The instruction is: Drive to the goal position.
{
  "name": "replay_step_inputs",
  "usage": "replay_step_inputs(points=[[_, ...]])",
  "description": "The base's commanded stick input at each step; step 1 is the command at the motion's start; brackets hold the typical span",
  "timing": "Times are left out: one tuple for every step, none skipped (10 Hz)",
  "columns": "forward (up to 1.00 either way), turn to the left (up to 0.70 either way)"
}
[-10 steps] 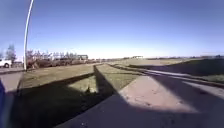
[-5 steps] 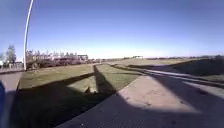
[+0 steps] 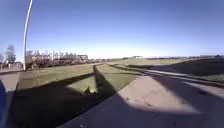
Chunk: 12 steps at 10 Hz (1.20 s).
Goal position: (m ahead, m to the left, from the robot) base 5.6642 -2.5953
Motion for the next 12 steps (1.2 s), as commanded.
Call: replay_step_inputs(points=[[0.7,-0.35],[0.7,-0.35],[0.7,-0.35],[0.7,-0.35],[0.7,-0.35],[0.7,-0.35],[0.7,-0.35],[0.7,-0.35],[0.7,-0.35],[0.7,-0.35],[0.67,-0.34],[0.7,-0.35]])
